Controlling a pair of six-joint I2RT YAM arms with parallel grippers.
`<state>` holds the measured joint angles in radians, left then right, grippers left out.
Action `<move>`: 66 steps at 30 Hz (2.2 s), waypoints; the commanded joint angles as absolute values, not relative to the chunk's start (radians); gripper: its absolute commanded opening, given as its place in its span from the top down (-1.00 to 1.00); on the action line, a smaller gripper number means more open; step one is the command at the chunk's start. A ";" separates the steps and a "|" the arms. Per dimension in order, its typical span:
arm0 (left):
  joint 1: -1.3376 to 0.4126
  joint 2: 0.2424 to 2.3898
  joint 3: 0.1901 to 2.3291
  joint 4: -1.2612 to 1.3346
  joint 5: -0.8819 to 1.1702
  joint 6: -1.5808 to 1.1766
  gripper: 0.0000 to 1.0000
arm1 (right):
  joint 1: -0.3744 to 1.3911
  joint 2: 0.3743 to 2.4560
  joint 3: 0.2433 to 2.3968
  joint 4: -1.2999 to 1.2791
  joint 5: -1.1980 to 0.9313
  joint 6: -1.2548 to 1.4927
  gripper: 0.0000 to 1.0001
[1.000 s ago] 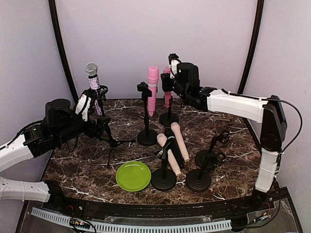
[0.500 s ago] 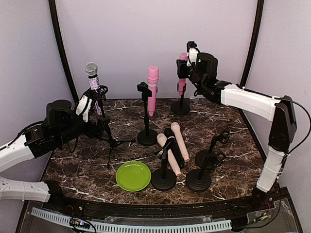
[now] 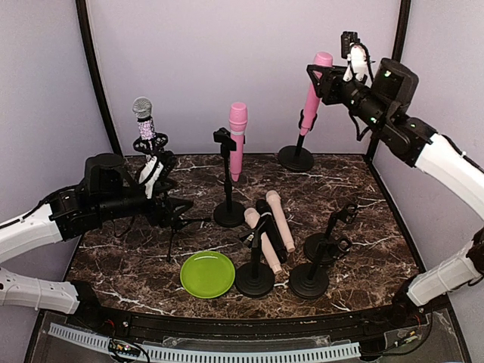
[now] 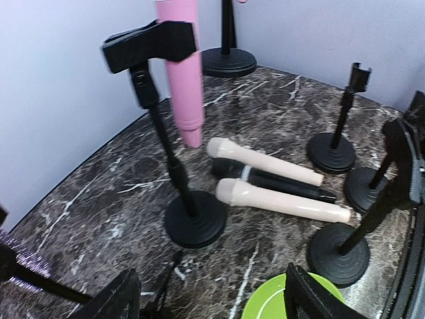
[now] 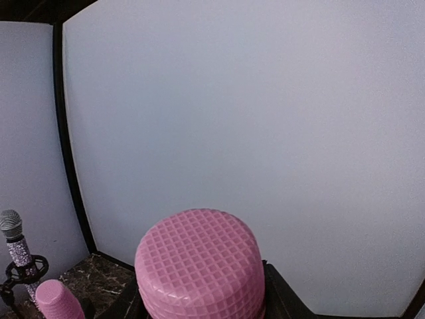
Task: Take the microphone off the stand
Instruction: Pass from the right arm to the left
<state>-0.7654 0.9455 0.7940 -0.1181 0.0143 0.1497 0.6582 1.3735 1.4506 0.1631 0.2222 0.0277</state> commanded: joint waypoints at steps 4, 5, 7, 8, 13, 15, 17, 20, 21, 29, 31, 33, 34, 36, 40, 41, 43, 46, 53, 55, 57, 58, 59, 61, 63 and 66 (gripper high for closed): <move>-0.765 1.000 0.906 -0.026 0.399 0.121 -0.53 | 0.664 1.207 1.495 -0.096 -0.169 0.119 0.89; -0.766 1.013 0.913 -0.009 0.414 0.108 -0.53 | 0.664 1.197 1.498 -0.122 -0.217 0.125 0.89; -0.765 1.039 0.937 0.019 0.459 0.092 -0.53 | 0.669 1.176 1.485 -0.138 -0.298 0.141 0.89; -0.766 1.049 0.953 0.025 0.490 0.086 -0.53 | 0.674 1.165 1.470 -0.128 -0.325 0.148 0.89; -0.766 1.113 0.983 0.063 0.564 0.066 -0.53 | 0.689 1.148 1.406 -0.026 -0.428 0.180 0.89; -0.766 1.127 0.993 0.062 0.595 0.059 -0.53 | 0.699 1.161 1.393 0.037 -0.476 0.189 0.89; -0.766 1.136 1.003 0.056 0.612 0.055 -0.54 | 0.712 1.185 1.388 0.085 -0.528 0.194 0.89; -0.766 1.155 1.021 0.022 0.635 0.076 -0.56 | 0.735 1.239 1.410 0.136 -0.602 0.183 0.89; -0.766 1.160 1.032 -0.006 0.645 0.083 -0.56 | 0.742 1.256 1.421 0.150 -0.622 0.179 0.89; -0.766 1.181 1.013 -0.009 0.584 0.122 -0.60 | 0.775 1.427 1.515 0.323 -0.812 0.260 0.89; -0.763 1.180 1.000 -0.005 0.540 0.131 -0.61 | 0.784 1.457 1.537 0.359 -0.844 0.288 0.89; -0.759 1.182 0.984 -0.005 0.500 0.138 -0.62 | 0.791 1.483 1.562 0.374 -0.868 0.301 0.89; -0.759 1.184 0.979 -0.007 0.488 0.141 -0.63 | 0.793 1.494 1.572 0.384 -0.878 0.310 0.89; -0.758 1.193 0.968 -0.015 0.454 0.144 -0.63 | 0.799 1.511 1.587 0.404 -0.897 0.328 0.89; -0.756 1.215 0.964 -0.027 0.412 0.145 -0.64 | 0.807 1.533 1.604 0.422 -0.909 0.340 0.89; -0.756 1.220 0.964 -0.029 0.405 0.141 -0.64 | 0.809 1.535 1.607 0.424 -0.910 0.343 0.89; -0.756 1.226 0.963 -0.023 0.394 0.136 -0.64 | 0.810 1.538 1.609 0.431 -0.912 0.345 0.89; -0.756 1.236 0.955 -0.008 0.410 0.125 -0.51 | 0.814 1.540 1.611 0.441 -0.917 0.350 0.89; -0.758 1.273 0.963 0.023 0.502 0.113 0.35 | 0.817 1.542 1.597 0.448 -0.910 0.352 0.89; -0.757 1.272 0.958 0.037 0.513 0.111 0.46 | 0.818 1.542 1.590 0.446 -0.900 0.346 0.89; -0.757 1.264 0.944 0.053 0.520 0.106 0.47 | 0.818 1.542 1.583 0.443 -0.893 0.341 0.89; -0.756 1.260 0.940 0.059 0.525 0.105 0.48 | 0.818 1.542 1.580 0.441 -0.885 0.339 0.89; -0.757 1.250 0.930 0.073 0.532 0.105 0.49 | 0.817 1.541 1.575 0.437 -0.874 0.333 0.89; -0.757 1.233 0.914 0.097 0.543 0.102 0.74 | 0.818 1.534 1.561 0.422 -0.834 0.311 0.88; -0.757 1.214 0.900 0.116 0.542 0.101 0.95 | 0.816 1.522 1.542 0.407 -0.781 0.289 0.85; -0.757 1.180 0.881 0.132 0.528 0.102 1.00 | 0.816 1.503 1.500 0.401 -0.700 0.269 0.60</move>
<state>-0.7582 1.2549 0.9077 0.0589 0.5079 0.1070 0.8116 1.5555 1.5330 0.3073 -0.8536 0.3267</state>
